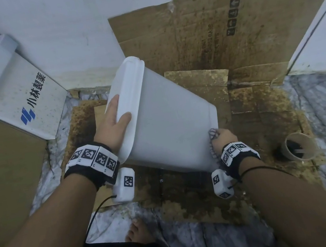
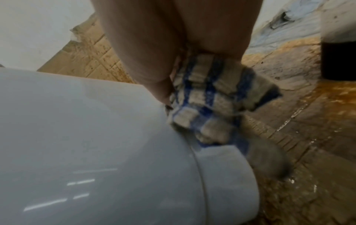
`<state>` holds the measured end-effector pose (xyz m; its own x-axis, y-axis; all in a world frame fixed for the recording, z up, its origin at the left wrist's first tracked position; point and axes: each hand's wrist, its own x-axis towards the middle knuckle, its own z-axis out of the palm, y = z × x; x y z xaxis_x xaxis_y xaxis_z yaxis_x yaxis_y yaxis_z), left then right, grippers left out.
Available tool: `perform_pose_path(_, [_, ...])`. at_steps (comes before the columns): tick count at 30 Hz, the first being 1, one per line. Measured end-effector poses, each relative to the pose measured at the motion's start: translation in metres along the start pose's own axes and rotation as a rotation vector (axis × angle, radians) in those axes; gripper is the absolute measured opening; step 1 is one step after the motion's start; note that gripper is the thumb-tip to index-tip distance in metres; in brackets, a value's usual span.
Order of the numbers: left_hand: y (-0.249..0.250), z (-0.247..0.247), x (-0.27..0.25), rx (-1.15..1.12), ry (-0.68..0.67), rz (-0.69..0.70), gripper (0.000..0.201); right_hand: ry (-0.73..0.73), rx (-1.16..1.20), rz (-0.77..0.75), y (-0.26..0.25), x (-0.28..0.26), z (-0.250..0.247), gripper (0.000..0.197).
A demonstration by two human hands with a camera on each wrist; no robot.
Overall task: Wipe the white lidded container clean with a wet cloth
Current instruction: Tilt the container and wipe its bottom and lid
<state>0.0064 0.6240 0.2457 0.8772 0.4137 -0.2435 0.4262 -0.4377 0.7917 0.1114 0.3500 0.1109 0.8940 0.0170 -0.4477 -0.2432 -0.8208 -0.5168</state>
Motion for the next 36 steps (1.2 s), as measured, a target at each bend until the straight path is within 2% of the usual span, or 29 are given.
perform_pose_path(3, [0.004,0.001,-0.001,-0.039,0.011,-0.001,0.068,-0.162,-0.076,0.041,0.008,-0.004,-0.012,0.024])
perform_pose_path(6, [0.004,-0.002,-0.002,-0.106,0.014,-0.023,0.07,-0.405,-0.137,0.05,0.006,-0.013,-0.034,0.023])
perform_pose_path(9, [0.007,-0.005,0.0,-0.185,0.041,-0.049,0.063,-0.484,-0.067,0.044,-0.012,-0.019,-0.059,0.027])
perform_pose_path(11, [0.008,-0.006,0.002,-0.205,0.055,-0.048,0.057,-0.396,0.172,0.026,-0.026,-0.021,-0.068,0.022])
perform_pose_path(15, [0.009,-0.002,0.005,-0.186,0.075,-0.002,0.054,-0.2,0.631,-0.061,-0.071,-0.026,-0.064,0.025])
perform_pose_path(19, [0.01,0.004,0.005,-0.098,0.038,0.055,0.064,-0.142,0.769,-0.237,-0.128,-0.037,-0.043,0.025])
perform_pose_path(22, [0.008,0.008,0.006,-0.08,0.015,0.072,0.075,-0.103,0.768,-0.325,-0.162,-0.042,-0.028,0.039])
perform_pose_path(24, [0.01,0.01,0.007,-0.057,0.019,0.095,0.076,-0.144,0.733,-0.382,-0.176,-0.04,-0.023,0.057])
perform_pose_path(26, [0.01,0.011,0.008,-0.042,0.03,0.109,0.075,-0.167,0.646,-0.431,-0.18,-0.035,-0.023,0.066])
perform_pose_path(33, [0.007,0.01,0.011,-0.028,0.055,0.133,0.074,0.13,0.128,-0.611,-0.172,-0.004,-0.019,0.061])
perform_pose_path(36, [0.005,0.01,0.012,-0.035,0.056,0.127,0.073,0.038,0.188,-0.595,-0.176,0.001,-0.012,0.062])
